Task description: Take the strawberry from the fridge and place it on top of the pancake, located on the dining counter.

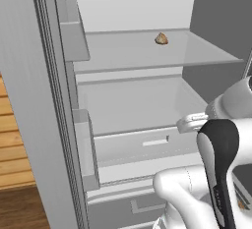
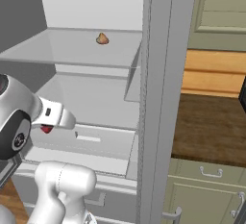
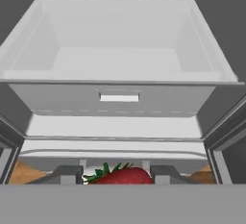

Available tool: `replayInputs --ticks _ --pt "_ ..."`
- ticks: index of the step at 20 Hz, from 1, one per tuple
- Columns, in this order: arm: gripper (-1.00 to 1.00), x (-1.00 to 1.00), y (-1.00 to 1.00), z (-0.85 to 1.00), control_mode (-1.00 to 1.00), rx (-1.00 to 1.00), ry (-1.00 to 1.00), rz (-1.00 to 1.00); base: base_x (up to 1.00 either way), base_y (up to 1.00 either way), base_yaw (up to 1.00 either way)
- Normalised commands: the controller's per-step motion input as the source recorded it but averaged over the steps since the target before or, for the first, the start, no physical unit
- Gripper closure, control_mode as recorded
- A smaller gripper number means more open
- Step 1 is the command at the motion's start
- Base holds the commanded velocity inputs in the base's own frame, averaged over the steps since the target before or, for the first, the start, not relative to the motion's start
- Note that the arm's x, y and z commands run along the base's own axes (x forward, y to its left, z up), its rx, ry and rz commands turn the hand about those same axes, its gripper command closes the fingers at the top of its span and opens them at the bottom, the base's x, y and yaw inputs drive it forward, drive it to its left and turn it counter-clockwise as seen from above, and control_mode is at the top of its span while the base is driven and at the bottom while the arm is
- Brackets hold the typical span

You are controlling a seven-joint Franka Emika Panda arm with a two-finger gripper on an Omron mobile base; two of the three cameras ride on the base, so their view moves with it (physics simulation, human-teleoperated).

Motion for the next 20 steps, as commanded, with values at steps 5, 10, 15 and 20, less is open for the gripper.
replayInputs --ticks 5,10,15,20 --pt "1.0 0.05 0.0 -0.1 -1.0 -0.02 0.0 -0.04 0.0 0.0 0.0" --pt "1.0 0.0 0.0 0.0 -1.0 0.0 0.0 0.0 0.0 0.0 0.0" --pt "1.0 -0.03 0.0 0.0 -1.0 0.0 0.0 0.0 0.0 0.0 0.0" --pt "1.0 -0.14 0.0 0.0 1.0 0.0 0.0 0.0 -0.12 0.0 0.0"
